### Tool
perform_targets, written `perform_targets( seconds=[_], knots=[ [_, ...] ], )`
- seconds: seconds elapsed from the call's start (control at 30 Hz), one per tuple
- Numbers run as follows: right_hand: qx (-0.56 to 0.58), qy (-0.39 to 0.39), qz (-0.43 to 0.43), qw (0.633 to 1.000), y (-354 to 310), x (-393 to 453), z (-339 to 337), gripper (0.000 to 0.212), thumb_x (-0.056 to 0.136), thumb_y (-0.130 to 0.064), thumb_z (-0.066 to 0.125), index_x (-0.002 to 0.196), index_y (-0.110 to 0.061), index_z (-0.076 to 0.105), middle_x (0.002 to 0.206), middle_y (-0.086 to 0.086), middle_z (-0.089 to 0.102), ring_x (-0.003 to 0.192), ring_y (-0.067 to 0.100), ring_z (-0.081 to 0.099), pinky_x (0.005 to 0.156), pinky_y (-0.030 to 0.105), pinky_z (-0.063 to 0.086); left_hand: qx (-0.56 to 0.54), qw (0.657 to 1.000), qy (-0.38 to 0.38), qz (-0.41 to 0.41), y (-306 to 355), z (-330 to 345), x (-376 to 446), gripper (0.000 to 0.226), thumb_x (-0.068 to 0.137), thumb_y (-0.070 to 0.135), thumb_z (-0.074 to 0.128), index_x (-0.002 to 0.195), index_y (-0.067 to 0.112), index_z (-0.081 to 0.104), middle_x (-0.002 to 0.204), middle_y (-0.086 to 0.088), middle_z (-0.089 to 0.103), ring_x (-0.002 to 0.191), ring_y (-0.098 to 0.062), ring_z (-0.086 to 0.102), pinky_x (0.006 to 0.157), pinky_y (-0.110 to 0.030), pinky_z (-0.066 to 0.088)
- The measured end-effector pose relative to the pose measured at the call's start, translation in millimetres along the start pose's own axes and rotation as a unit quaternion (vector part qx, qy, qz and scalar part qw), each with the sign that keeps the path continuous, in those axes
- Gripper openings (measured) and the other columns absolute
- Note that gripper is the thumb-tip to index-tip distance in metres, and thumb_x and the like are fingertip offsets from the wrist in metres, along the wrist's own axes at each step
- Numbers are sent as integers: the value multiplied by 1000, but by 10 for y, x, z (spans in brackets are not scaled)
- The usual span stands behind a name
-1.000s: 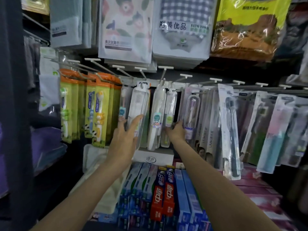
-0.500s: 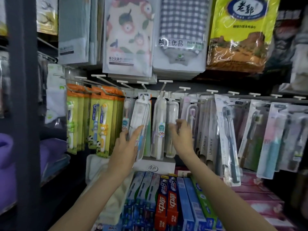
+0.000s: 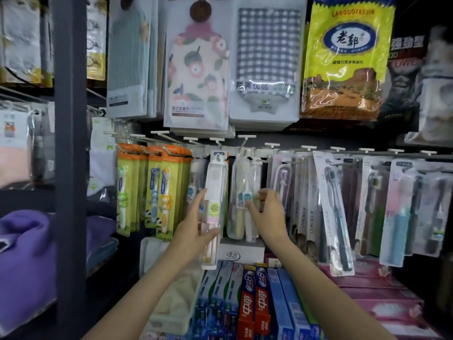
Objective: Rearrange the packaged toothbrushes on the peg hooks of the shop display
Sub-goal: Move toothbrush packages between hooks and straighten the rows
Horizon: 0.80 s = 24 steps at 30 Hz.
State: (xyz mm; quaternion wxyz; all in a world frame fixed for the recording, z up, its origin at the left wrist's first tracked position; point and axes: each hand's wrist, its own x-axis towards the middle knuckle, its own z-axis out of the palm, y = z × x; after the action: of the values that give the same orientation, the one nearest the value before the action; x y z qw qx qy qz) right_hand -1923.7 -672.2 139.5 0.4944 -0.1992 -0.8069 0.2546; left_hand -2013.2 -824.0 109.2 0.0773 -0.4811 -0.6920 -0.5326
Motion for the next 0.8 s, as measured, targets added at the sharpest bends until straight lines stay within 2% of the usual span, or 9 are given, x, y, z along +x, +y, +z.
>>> perform_targets(
  seconds=[0.07, 0.13, 0.2, 0.27, 0.4, 0.5, 0.6, 0.73, 0.8],
  knots=[
    [14, 10, -79, 997, -101, -70, -35, 30, 93, -26, 53, 116, -8, 51, 113, 4, 51, 104, 16, 52, 91, 26, 45, -74, 997, -4, -31, 61, -12, -26, 95, 79, 14, 70, 141, 42, 3, 92, 4, 59, 71, 1, 54, 68, -17, 46],
    [52, -75, -98, 991, -251, -122, -41, 34, 93, -29, 52, 119, -9, 49, 109, 2, 54, 100, 14, 54, 84, 21, 47, -116, 992, -20, -48, 106, 11, -52, 95, 79, 12, 70, 142, 38, 4, 90, 7, 57, 76, 1, 56, 69, -17, 47],
    [113, -159, -43, 980, -402, -131, -31, 46, 90, -29, 58, 128, -8, 43, 104, 0, 53, 100, 15, 55, 81, 20, 48, -141, 988, -43, -55, 133, 49, -85, 93, 79, 9, 70, 144, 33, 8, 102, 2, 57, 89, -8, 59, 75, -22, 49],
    [156, -186, 26, 970, -470, -117, -13, 56, 86, -24, 65, 132, -9, 37, 98, -4, 49, 101, 18, 53, 85, 27, 49, -147, 986, -54, -64, 176, 60, -123, 85, 80, 9, 69, 142, 34, 15, 107, 0, 55, 94, -9, 57, 77, -20, 50],
    [226, -223, 103, 943, -516, -123, -43, 57, 83, -19, 69, 130, -13, 38, 115, 11, 54, 101, 21, 55, 88, 32, 47, -163, 982, -60, -75, 230, -9, -173, 74, 82, 10, 66, 134, 39, 22, 103, 10, 49, 84, 5, 50, 59, -5, 45],
    [215, -237, 59, 946, -587, -94, -193, 49, 81, -8, 68, 120, -18, 40, 109, 18, 56, 95, 26, 59, 82, 35, 51, -143, 984, -67, -80, 144, -66, -182, 60, 84, 12, 63, 134, 28, 35, 99, 4, 60, 85, -8, 60, 61, -12, 48],
    [142, -243, -8, 959, -618, -38, -379, 53, 80, -3, 66, 122, -20, 39, 118, 11, 53, 100, 27, 60, 82, 39, 55, -84, 989, -44, -116, -1, -86, -197, 42, 88, 13, 58, 128, 16, 44, 100, 4, 62, 96, -18, 60, 69, -20, 46],
    [197, -183, 16, 963, -462, -127, -561, 46, 84, -9, 64, 122, -20, 39, 117, 3, 54, 100, 20, 60, 80, 34, 55, -34, 989, -9, -141, -24, -62, -169, 39, 89, 4, 55, 126, 11, 44, 97, 5, 55, 93, -15, 57, 73, -21, 44],
    [194, -171, 30, 965, -300, -213, -612, 49, 85, -13, 62, 127, -19, 39, 117, 2, 57, 97, 16, 60, 81, 33, 54, 8, 992, 8, -123, 0, -50, -101, 44, 88, 4, 56, 129, 7, 42, 106, 1, 55, 104, -20, 54, 83, -27, 46]
  ],
)
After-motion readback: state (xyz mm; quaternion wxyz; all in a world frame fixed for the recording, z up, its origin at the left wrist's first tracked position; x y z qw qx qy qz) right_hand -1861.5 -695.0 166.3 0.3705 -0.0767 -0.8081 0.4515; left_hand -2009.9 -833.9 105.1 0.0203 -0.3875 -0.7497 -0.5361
